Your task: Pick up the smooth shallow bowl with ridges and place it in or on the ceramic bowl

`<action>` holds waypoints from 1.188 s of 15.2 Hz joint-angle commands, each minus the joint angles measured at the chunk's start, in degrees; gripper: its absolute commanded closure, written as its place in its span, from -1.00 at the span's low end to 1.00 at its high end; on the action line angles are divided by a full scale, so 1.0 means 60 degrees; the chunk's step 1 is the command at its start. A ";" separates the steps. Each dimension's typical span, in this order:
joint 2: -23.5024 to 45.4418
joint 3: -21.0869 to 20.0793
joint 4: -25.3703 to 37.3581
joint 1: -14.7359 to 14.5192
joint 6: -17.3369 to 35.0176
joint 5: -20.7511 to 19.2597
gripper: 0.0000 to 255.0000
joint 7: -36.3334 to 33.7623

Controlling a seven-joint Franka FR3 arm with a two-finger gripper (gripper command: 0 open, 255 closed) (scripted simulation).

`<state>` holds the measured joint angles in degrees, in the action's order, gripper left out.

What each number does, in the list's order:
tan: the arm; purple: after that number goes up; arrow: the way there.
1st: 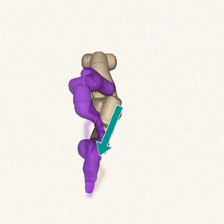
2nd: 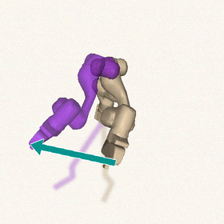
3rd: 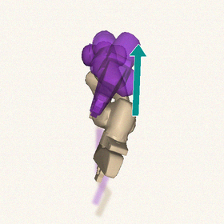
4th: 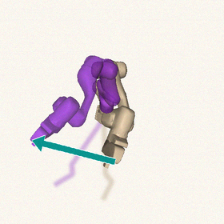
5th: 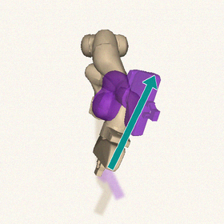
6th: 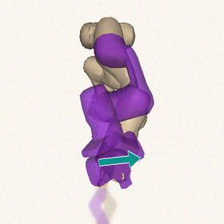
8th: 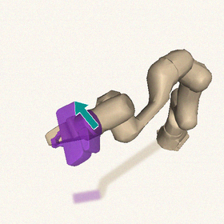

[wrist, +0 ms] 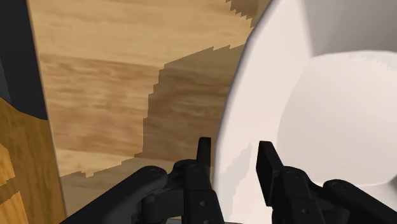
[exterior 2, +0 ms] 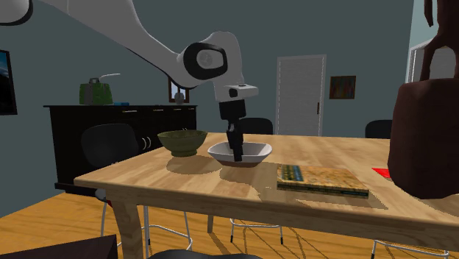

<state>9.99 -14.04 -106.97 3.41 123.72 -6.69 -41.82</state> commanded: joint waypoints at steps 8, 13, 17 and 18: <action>-0.0174 -0.0018 0.0418 0.0007 -0.0596 0.0085 1.00 0.0084; -0.0305 -0.0032 0.0898 0.0010 -0.1200 0.0151 1.00 0.0152; -0.0374 -0.0041 0.1326 0.0008 -0.1693 0.0189 1.00 0.0197; -0.0386 -0.0043 0.1439 0.0007 -0.1817 0.0196 1.00 0.0207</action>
<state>7.65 -14.31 -99.08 3.44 113.59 -5.52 -40.65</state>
